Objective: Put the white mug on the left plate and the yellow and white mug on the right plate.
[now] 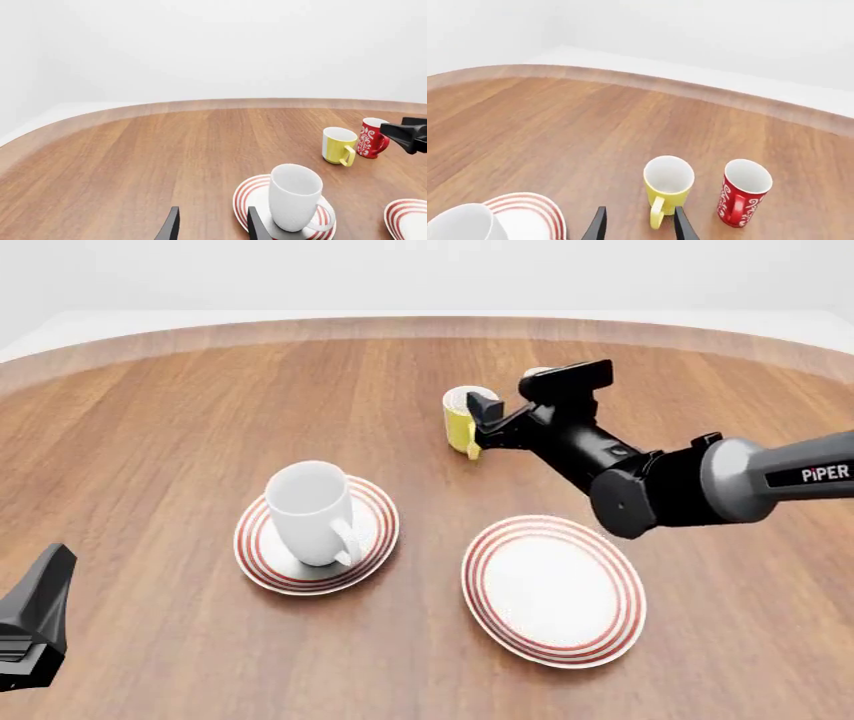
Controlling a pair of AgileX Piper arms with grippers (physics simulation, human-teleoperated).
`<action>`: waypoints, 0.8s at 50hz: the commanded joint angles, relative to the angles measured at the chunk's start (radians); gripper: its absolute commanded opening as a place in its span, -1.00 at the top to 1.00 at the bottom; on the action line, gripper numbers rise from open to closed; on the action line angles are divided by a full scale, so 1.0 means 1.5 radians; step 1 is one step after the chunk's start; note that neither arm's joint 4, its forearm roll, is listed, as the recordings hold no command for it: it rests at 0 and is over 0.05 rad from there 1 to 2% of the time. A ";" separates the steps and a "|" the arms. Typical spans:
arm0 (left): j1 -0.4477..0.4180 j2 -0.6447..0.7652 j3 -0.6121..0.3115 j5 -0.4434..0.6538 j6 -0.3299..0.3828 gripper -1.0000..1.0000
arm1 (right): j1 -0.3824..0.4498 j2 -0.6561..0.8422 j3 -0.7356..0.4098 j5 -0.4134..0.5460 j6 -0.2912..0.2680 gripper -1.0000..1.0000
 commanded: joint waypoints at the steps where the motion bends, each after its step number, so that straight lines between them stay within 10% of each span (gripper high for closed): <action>1: 0.000 0.000 0.000 0.000 0.000 -1.00 | -0.017 0.027 -0.024 0.004 0.006 -1.00; 40: 0.000 0.000 0.000 0.000 0.000 -1.00 | -0.032 0.143 -0.133 0.035 0.041 -1.00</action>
